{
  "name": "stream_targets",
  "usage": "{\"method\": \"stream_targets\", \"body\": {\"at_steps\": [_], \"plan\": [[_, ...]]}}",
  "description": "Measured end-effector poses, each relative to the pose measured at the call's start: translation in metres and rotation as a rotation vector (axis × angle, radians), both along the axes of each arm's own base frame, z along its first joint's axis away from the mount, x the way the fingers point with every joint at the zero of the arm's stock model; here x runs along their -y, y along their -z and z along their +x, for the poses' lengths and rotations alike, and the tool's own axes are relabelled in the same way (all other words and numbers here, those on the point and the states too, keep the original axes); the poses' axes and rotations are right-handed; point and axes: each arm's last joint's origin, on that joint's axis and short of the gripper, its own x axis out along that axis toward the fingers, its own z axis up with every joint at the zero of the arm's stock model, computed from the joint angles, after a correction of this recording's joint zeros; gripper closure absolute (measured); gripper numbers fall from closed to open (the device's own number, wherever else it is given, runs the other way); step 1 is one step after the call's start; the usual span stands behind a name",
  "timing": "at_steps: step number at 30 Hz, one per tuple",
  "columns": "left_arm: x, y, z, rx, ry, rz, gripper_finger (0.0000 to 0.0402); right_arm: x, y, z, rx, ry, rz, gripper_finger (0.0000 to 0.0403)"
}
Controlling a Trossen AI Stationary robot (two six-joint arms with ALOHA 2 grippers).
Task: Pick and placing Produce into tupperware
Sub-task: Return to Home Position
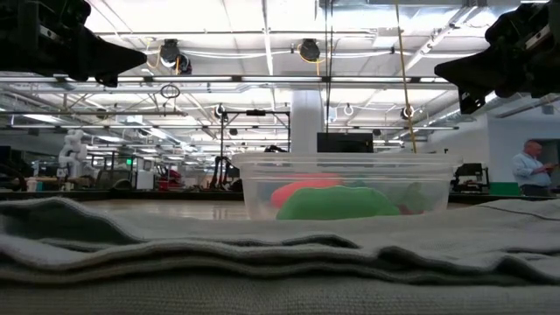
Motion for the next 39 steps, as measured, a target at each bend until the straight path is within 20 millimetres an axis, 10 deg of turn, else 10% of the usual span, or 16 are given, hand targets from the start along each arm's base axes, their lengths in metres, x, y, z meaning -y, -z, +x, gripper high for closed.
{"method": "stream_targets", "body": {"at_steps": [39], "plan": [[0.0,0.0,0.0,0.0,0.0,0.0,0.0398,0.0,0.0001,0.0,0.0,0.0,0.0,0.0403]]}}
